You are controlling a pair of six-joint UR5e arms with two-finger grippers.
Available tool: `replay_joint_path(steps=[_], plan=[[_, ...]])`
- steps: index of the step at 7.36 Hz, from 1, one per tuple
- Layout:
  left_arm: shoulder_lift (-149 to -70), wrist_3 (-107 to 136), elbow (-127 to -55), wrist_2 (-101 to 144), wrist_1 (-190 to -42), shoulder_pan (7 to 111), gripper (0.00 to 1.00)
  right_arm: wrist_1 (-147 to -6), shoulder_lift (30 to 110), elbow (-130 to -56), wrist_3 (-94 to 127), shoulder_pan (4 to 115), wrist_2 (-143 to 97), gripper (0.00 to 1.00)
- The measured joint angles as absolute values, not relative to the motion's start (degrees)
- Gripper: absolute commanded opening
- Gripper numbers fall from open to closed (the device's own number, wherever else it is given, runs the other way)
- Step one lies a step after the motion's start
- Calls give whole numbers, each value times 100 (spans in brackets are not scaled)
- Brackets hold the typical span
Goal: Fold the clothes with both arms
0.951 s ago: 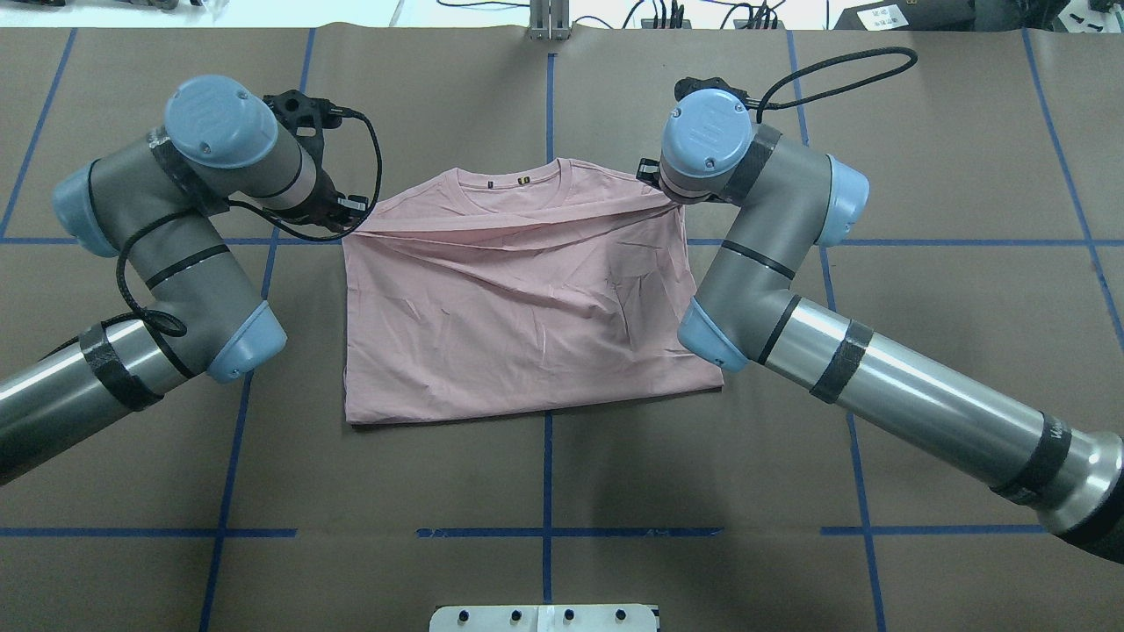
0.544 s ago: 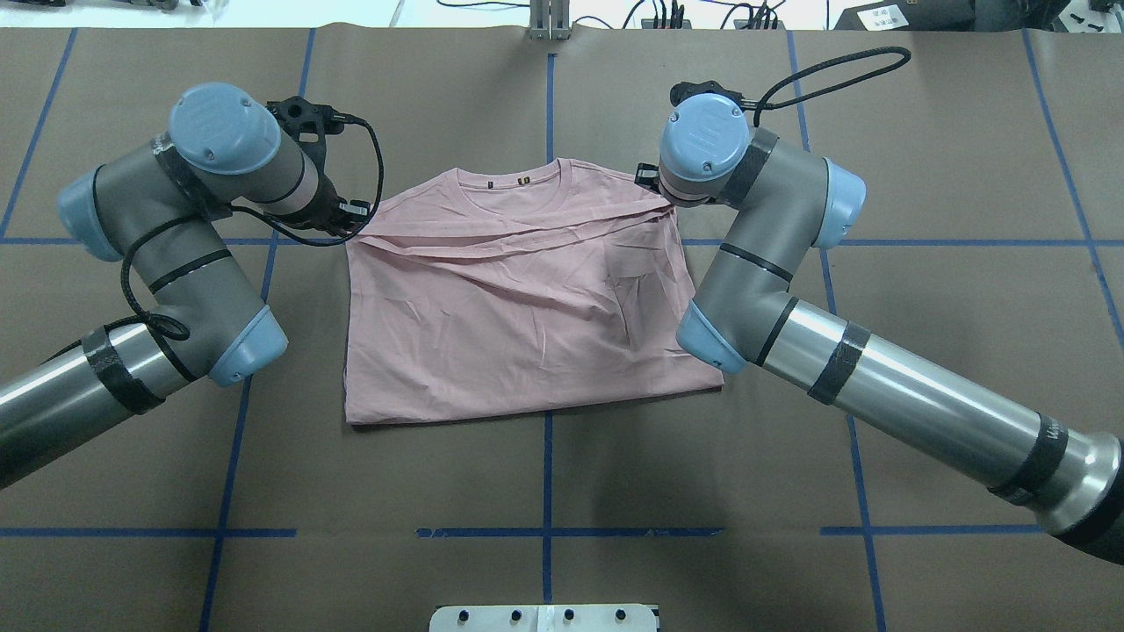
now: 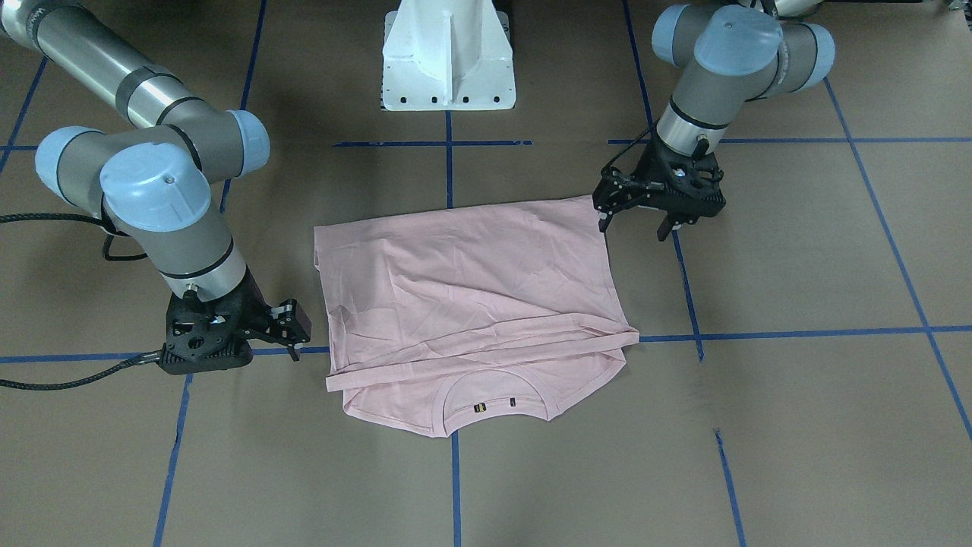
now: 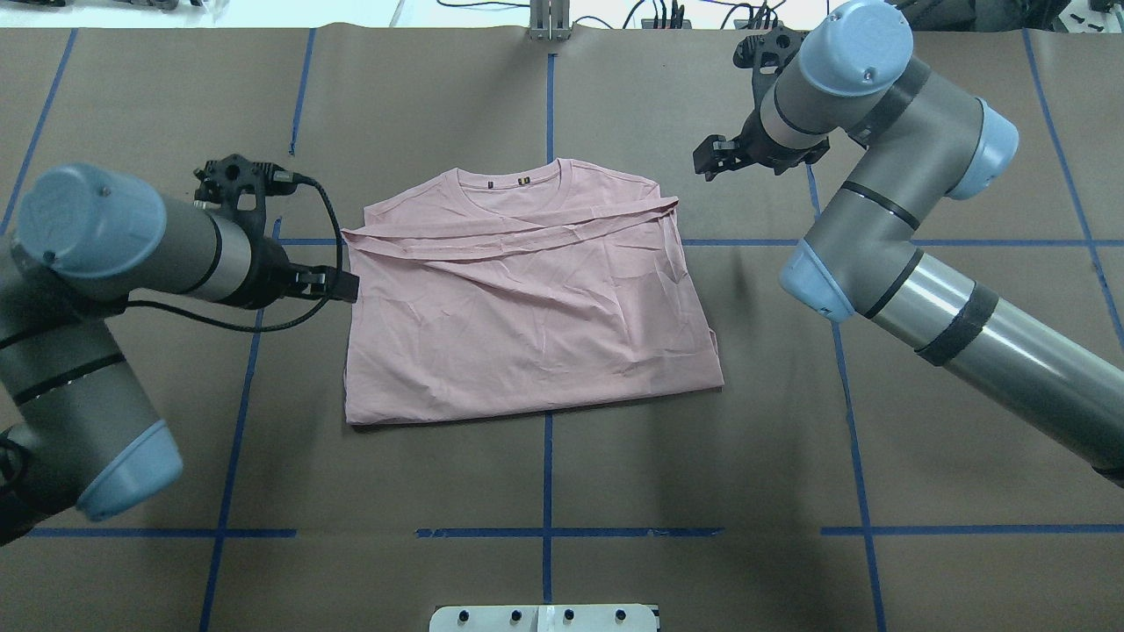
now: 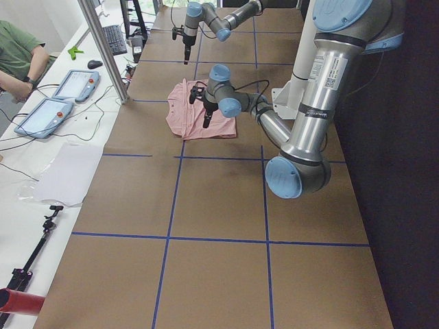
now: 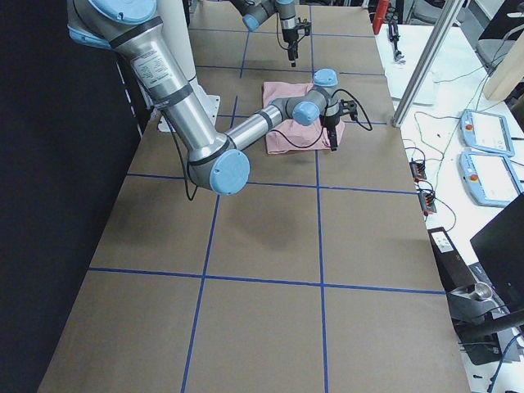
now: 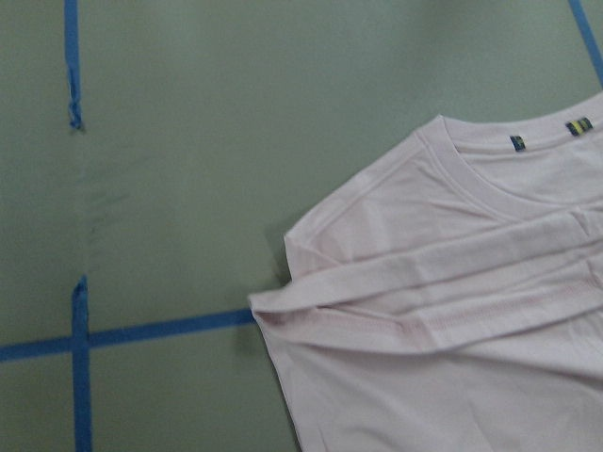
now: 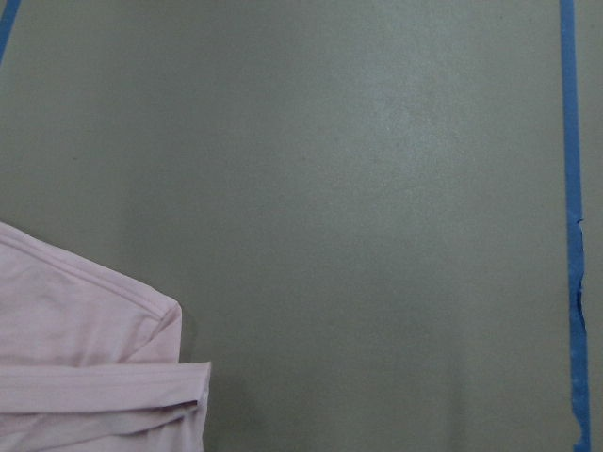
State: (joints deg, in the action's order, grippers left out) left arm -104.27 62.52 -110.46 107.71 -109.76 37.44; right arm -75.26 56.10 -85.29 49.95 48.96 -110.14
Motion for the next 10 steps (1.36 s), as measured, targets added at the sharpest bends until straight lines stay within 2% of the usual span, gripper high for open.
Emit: replay_joint_path(steps=[1,4,6,9,10], plan=[[-10195,6667,-11121,10610,-11168,3438,67,-7524,5657,-8573,4942,4913,-11027,100],[-10079,7400,-10937,10164,-11350,2819,63,-7524,5703,-8593,4907,4921,-10999,100],[-10107,7481,-10858,10130,-11355,2649,53,-7524,5711,-8593,4905,4917,-11001,100],[-10149,7517,-10759,10125,-11361,2469,45,-7523,5713,-8594,4920,4914,-11000,100],[-10167,7526,-10750,10125,-11363,2435,38,-7523,5713,-8592,4919,4913,-11002,100]])
